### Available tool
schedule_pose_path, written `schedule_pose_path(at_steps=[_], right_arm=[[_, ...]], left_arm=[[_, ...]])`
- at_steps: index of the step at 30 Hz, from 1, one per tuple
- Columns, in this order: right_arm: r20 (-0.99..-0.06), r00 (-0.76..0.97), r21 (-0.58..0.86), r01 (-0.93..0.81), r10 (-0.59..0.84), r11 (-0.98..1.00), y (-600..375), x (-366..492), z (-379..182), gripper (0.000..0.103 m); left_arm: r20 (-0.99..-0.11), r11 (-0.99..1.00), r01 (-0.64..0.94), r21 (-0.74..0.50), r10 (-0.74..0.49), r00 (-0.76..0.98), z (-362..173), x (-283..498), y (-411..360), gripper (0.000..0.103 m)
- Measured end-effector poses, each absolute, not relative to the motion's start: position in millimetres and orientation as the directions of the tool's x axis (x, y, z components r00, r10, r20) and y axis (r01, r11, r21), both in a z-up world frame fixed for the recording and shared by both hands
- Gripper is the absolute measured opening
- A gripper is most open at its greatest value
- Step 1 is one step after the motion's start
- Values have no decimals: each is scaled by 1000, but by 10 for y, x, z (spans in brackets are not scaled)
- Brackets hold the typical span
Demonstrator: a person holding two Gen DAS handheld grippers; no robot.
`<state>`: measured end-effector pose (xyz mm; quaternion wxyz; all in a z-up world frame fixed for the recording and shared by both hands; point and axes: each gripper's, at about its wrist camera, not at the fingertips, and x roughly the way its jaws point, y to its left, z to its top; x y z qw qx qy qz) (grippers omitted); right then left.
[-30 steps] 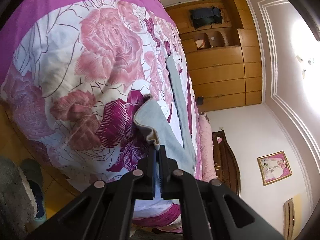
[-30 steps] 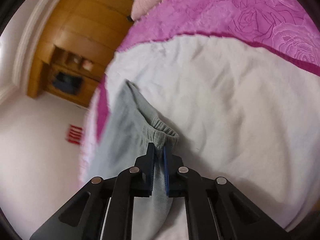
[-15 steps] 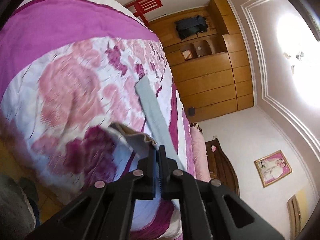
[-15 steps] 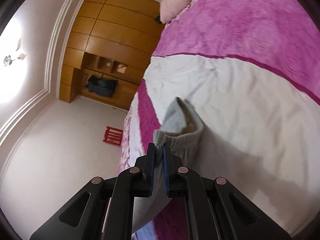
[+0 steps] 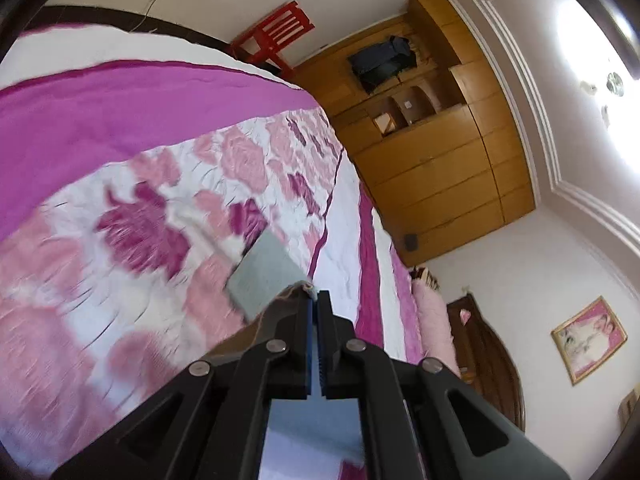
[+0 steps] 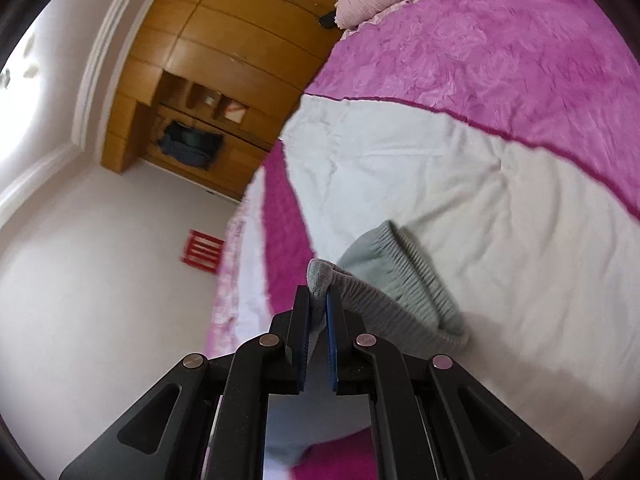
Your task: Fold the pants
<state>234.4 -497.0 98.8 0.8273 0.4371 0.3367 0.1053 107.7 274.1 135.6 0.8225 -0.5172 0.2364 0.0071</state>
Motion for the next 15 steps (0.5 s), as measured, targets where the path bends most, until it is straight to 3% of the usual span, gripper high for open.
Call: schedule_pose_path(at_steps=[9,15], right_arm=[[-586,698,676,142,411,724,-4864,2784,855,8],[-606,679,682,178,413,709,-4885,2872,693,8]], left_arm=[[-462,431,-329,-840,-254,850,1077,1949,2771,2],[-494,406,-371,-835,-254,832,917,2278,2763,2]])
